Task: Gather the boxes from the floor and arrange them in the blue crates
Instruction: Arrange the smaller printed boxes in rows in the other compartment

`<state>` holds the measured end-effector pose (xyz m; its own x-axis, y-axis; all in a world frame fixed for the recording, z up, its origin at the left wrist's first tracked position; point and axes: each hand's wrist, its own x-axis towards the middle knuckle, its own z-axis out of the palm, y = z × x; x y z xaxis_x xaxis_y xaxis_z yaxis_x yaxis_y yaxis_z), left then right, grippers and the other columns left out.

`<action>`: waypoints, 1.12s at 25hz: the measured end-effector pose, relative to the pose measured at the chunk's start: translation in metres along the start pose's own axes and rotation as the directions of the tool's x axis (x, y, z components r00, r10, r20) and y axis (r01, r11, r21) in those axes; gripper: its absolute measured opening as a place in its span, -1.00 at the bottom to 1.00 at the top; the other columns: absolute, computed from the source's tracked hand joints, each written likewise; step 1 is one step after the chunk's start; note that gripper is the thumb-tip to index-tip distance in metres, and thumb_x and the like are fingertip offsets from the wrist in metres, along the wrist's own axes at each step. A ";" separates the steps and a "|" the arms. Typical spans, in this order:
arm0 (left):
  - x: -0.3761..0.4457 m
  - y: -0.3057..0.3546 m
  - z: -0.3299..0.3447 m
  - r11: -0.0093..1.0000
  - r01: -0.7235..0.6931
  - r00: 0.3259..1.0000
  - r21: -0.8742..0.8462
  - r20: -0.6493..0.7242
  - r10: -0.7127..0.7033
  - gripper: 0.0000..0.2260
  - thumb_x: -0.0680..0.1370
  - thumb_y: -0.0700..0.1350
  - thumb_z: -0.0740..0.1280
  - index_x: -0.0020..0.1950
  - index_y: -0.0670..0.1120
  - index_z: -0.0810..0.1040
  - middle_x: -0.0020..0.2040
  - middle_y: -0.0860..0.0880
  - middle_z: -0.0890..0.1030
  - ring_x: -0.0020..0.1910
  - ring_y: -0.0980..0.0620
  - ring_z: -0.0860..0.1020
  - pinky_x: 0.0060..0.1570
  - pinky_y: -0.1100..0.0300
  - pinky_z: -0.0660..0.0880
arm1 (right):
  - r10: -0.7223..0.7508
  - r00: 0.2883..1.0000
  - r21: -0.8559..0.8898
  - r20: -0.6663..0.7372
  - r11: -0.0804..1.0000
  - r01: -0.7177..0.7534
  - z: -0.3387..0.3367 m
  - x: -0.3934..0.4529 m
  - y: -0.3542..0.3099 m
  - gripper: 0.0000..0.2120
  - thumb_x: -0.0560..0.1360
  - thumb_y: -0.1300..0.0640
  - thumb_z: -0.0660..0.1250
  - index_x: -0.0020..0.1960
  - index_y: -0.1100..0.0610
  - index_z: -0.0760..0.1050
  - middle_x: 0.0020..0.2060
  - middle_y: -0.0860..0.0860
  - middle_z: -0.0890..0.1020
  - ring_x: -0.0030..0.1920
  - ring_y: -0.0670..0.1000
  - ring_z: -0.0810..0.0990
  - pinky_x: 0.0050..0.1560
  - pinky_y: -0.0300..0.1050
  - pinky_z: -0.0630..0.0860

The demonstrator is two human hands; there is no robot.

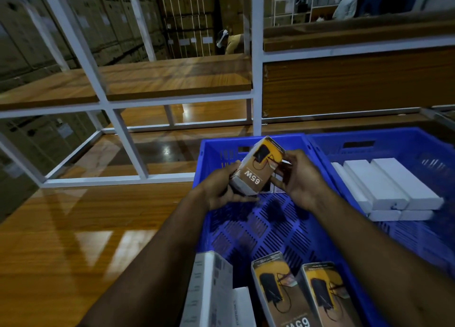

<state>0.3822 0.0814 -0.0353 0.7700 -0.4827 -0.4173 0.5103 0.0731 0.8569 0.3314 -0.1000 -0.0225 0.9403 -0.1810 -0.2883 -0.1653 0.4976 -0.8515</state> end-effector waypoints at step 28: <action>-0.002 0.001 -0.003 0.978 -0.096 0.989 -0.186 -0.131 0.072 -0.40 0.54 0.31 0.25 0.34 -0.14 0.51 0.28 -0.23 0.59 0.21 -0.19 0.59 0.00 -0.08 0.62 | -0.447 0.845 -0.788 0.295 0.387 0.479 0.004 0.000 0.033 -0.31 0.28 -0.24 0.55 0.30 -0.10 0.36 0.19 -0.03 0.46 0.16 -0.02 0.50 0.07 0.01 0.58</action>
<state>0.3822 0.0849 -0.0347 0.8484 -0.3576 -0.3904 0.4962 0.2800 0.8218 0.3273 -0.0807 -0.0490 0.9559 -0.1250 0.2658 0.1525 -0.5625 -0.8127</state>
